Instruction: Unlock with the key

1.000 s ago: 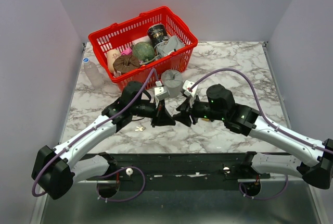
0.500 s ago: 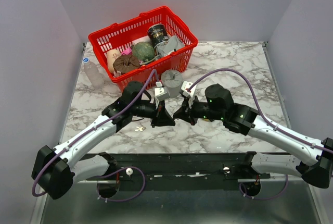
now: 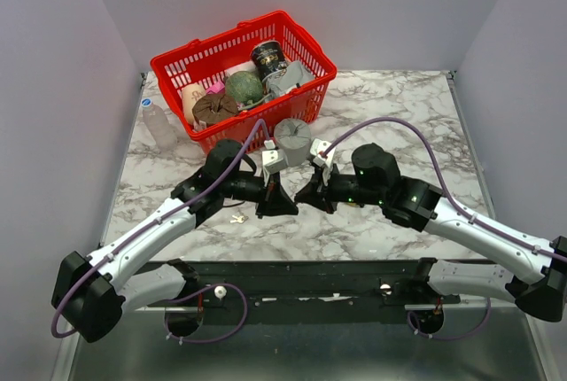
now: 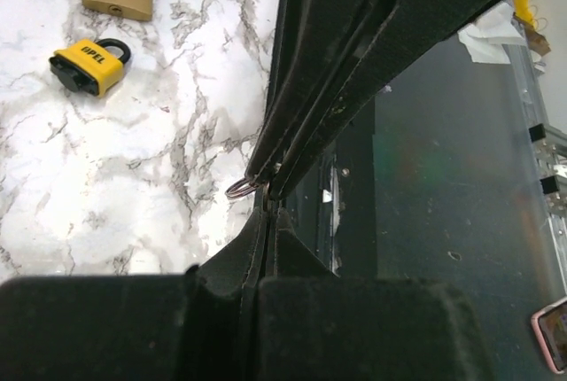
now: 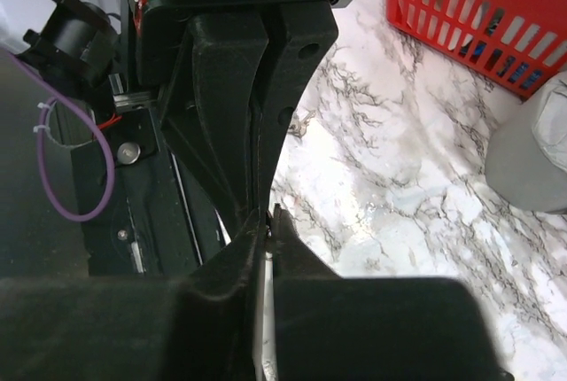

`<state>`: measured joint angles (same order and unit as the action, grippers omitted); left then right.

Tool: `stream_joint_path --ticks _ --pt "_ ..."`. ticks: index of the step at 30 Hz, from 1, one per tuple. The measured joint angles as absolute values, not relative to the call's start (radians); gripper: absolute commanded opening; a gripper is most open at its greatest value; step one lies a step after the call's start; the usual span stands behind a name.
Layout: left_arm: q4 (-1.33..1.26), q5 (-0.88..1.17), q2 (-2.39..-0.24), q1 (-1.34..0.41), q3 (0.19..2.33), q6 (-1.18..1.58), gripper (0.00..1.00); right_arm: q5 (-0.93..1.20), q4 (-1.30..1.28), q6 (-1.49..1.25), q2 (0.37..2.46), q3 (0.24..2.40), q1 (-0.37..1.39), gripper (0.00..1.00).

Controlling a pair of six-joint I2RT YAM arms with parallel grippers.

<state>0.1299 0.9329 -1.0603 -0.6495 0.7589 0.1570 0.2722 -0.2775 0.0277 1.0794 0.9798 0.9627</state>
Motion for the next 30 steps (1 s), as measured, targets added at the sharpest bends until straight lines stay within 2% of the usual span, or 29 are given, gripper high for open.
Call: stream_joint_path --ticks 1,2,5,8,19,21,23,30 --pt "0.13 0.939 -1.058 -0.649 0.759 0.155 0.0 0.279 -0.279 0.028 1.076 0.98 0.96 0.24" --pt "0.13 0.943 -1.055 -0.649 0.759 0.153 0.0 0.288 -0.281 0.026 1.074 0.98 0.957 0.34" --pt "0.141 0.947 -1.044 -0.65 0.759 0.146 0.0 0.303 -0.3 0.025 1.068 0.98 0.942 0.48" --pt "0.152 0.947 -1.039 -0.649 0.759 0.14 0.0 0.296 -0.329 0.028 1.068 0.981 0.934 0.53" --pt "0.168 0.947 -1.039 -0.649 0.761 0.133 0.0 0.29 -0.386 0.038 1.059 1.011 0.933 0.56" --pt "0.168 0.947 -1.039 -0.649 0.761 0.133 0.0 0.31 -0.376 0.035 1.052 1.011 0.932 0.65" --pt "0.168 0.947 -1.039 -0.649 0.762 0.131 0.0 0.329 -0.367 0.029 1.054 1.011 0.932 0.66" --pt "0.168 0.947 -1.04 -0.649 0.763 0.131 0.0 0.385 -0.359 0.026 1.104 1.012 0.932 0.61"
